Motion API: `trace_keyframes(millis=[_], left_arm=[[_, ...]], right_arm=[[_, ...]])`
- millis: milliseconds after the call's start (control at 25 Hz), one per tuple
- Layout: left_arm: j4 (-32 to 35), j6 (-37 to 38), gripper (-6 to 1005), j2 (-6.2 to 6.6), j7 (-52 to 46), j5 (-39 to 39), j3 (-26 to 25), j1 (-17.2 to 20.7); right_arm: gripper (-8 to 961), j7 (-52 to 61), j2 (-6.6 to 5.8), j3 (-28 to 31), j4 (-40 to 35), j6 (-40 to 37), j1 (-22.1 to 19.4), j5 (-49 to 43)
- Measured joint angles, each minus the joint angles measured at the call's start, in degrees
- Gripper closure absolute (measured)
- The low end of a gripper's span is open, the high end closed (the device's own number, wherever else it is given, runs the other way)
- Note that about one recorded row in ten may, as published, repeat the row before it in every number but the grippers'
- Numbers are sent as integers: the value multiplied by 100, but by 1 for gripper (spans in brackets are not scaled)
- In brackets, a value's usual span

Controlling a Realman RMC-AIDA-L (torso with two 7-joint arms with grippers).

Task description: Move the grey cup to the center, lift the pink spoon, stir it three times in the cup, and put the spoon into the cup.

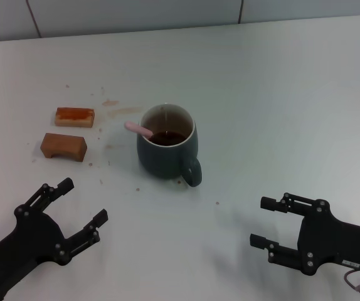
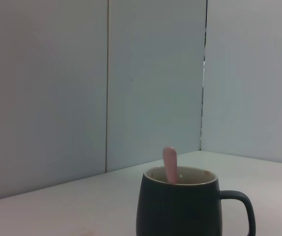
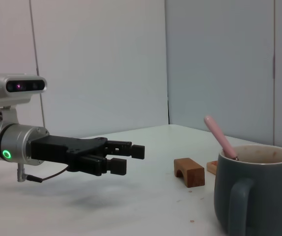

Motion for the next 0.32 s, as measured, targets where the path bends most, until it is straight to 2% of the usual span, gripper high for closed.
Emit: trace_keyframes(millis=[320], left_arm=[[-1, 0, 140, 5, 0, 0, 0, 5]], right_arm=[[284, 0, 4, -2, 0, -14, 0, 0]])
